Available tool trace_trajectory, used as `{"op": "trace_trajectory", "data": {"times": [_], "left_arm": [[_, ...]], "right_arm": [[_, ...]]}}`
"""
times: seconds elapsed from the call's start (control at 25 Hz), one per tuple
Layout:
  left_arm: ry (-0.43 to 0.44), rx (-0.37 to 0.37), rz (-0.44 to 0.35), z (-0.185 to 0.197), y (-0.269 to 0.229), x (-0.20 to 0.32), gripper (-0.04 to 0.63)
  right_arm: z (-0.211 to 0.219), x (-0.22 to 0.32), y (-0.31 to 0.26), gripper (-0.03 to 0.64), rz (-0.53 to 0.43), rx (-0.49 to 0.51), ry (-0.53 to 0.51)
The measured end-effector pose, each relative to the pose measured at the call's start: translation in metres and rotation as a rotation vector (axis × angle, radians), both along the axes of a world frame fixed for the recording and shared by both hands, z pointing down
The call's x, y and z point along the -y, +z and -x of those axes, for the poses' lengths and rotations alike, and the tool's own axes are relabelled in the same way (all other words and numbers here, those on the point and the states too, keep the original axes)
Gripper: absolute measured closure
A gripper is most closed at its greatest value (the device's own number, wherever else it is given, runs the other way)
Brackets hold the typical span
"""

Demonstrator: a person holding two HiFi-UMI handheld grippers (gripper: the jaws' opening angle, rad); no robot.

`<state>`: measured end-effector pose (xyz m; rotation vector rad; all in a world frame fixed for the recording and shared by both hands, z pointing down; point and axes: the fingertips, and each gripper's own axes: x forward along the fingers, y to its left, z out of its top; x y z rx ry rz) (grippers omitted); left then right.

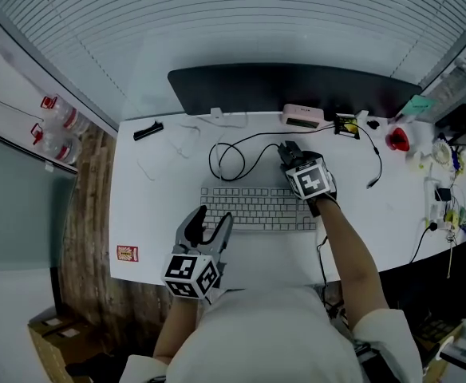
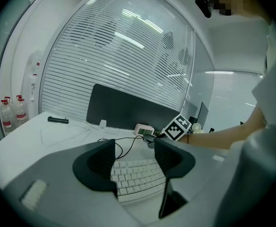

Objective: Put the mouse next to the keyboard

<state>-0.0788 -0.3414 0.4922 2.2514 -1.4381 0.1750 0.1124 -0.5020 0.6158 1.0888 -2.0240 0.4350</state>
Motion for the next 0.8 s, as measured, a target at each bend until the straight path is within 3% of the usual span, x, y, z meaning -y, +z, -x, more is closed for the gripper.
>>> {"op": "trace_trajectory", "data": {"times": [0.8], "left_arm": [[0.119,-0.007,-0.004,-0.028,-0.002,-0.023,0.336]], "right_arm": [[-0.137,-0.062,0.001,0.324,-0.012,-0.030,0.347]]}}
